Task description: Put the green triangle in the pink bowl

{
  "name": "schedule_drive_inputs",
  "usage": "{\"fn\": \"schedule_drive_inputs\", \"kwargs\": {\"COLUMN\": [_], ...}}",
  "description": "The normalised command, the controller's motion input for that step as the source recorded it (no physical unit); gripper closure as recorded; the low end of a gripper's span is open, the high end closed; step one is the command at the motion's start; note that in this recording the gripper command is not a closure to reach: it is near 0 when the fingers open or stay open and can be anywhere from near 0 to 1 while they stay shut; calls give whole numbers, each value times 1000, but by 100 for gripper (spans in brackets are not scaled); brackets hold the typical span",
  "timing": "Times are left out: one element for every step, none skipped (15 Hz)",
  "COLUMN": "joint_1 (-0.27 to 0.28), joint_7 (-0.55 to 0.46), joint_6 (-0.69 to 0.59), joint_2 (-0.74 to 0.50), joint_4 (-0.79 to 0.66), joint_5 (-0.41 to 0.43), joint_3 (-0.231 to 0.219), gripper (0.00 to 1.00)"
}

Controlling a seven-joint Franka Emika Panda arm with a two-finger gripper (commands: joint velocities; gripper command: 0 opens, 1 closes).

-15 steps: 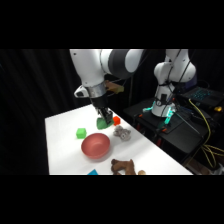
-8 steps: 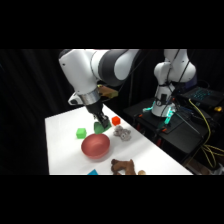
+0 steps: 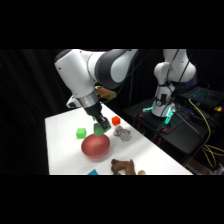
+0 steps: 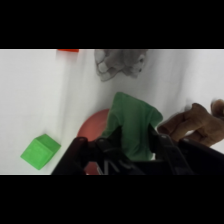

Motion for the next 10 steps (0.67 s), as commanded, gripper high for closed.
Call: {"fn": "schedule_drive_inputs", "kwargs": {"joint_1": [-38,-40,-41,-42,-40,-39,-38,-34,-26,-20], "joint_7": [-157,-155,-152,-151,-147,-143,-139,-131,-114,-98], "joint_6": [-177,-164,-156,-154,-150,-148,-143,-135,-123,-111], "joint_2": [42,21,9,0,-8,-17,-24,-31,-37,-40], "joint_4": [173,139,118,108,98,89,82,72,60,51], "joint_5": [64,64,63,63,63,60,60,59,60,58], "joint_3": [29,27,26,25,26,25,25,27,31,31], "gripper": [0,0,0,0,0,0,0,0,0,0]}}
